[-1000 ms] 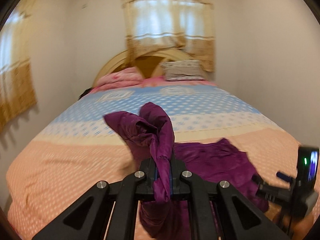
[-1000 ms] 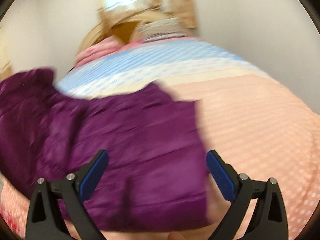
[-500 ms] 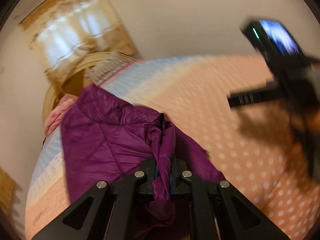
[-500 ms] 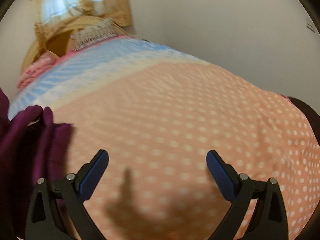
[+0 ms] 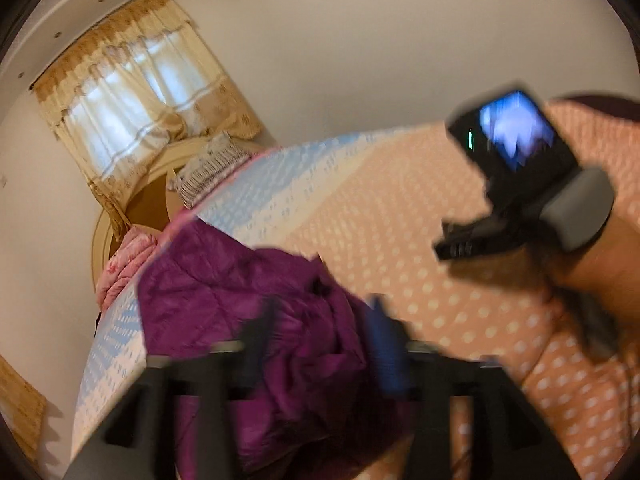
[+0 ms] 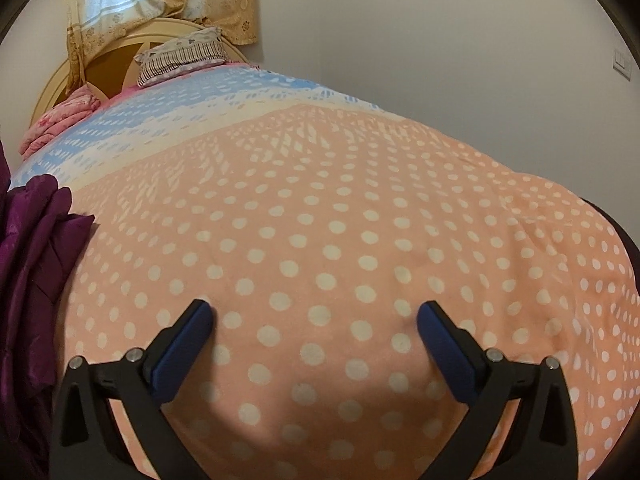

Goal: Fold large clothes
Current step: 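Carry the jacket with the left tool while the right tool moves aside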

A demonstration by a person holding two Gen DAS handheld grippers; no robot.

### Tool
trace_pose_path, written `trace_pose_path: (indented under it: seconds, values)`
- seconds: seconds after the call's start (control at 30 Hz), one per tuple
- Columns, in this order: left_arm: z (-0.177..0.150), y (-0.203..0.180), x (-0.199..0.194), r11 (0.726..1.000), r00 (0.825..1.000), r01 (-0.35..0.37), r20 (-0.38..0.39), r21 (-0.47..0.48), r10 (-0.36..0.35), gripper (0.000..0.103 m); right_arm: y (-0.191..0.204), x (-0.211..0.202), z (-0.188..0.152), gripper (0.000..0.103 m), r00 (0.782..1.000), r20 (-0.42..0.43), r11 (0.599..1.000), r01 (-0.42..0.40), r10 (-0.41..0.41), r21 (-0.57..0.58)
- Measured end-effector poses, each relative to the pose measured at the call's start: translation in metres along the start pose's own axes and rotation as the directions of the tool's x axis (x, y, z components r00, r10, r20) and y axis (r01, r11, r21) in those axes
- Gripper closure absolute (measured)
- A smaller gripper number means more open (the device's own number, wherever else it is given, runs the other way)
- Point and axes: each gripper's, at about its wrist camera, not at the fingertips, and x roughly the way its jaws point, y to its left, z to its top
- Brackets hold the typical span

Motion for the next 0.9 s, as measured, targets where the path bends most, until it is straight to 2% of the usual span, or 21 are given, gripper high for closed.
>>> trace_pose_path:
  seconds: [0.03,0.13,0.2,0.27,0.33,0.4,0.5,0.63,0.73,0.83,0.87,0.9]
  values:
    - [0.003,0.005,-0.009,1.000,0.999,-0.031,0.021,-0.002,0.031,0.020,-0.001,0.000,0.000,0.000,1.000,-0.002,1.000,-0.001,0.001,-0.001]
    - [0.006,0.027,-0.023,0.997,0.996,-0.082,0.046,-0.010,0.082,0.019,-0.003,0.004,0.003,0.000,1.000,-0.011,1.000,-0.006,0.006,0.002]
    - [0.004,0.051,-0.023,0.990,0.990,-0.137,0.015,-0.033,0.138,0.019,-0.003,0.003,0.005,0.000,1.000,-0.029,1.000,-0.010,0.011,0.013]
    - [-0.001,0.075,-0.022,0.984,0.986,-0.166,0.005,-0.072,0.166,0.019,-0.004,0.000,0.008,0.004,0.999,-0.041,0.999,-0.013,0.014,0.030]
    - [-0.010,0.100,-0.011,0.970,0.975,-0.223,-0.026,-0.100,0.221,0.019,0.001,-0.005,0.013,0.017,0.998,-0.051,0.999,-0.030,0.031,0.033]
    - [-0.022,0.124,0.005,0.955,0.962,-0.269,-0.077,-0.128,0.261,0.019,0.010,-0.013,0.020,0.021,0.997,-0.048,0.998,-0.059,0.060,0.031]
    - [-0.041,0.152,0.029,0.936,0.949,-0.301,-0.152,-0.184,0.275,0.019,0.029,-0.025,0.030,0.023,0.996,-0.024,0.996,-0.091,0.091,0.009]
    - [-0.057,0.179,0.057,0.910,0.923,-0.359,-0.223,-0.209,0.314,0.019,0.066,-0.038,0.049,0.024,0.990,-0.010,0.989,-0.141,0.141,-0.051]
    - [-0.066,0.192,0.071,0.887,0.895,-0.412,-0.273,-0.208,0.352,0.019,0.095,-0.050,0.065,0.024,0.986,0.019,0.983,-0.164,0.166,-0.084]
    - [-0.074,0.208,0.085,0.853,0.867,-0.460,-0.332,-0.246,0.372,0.019,0.129,-0.067,0.081,0.025,0.976,0.064,0.973,-0.201,0.209,-0.110]
    - [-0.077,0.214,0.089,0.831,0.853,-0.484,-0.358,-0.274,0.379,0.019,0.143,-0.072,0.086,0.027,0.971,0.077,0.968,-0.216,0.227,-0.128]
    - [-0.078,0.219,0.092,0.821,0.848,-0.492,-0.371,-0.290,0.378,0.019,0.158,-0.076,0.091,0.031,0.966,0.086,0.962,-0.232,0.245,-0.143]
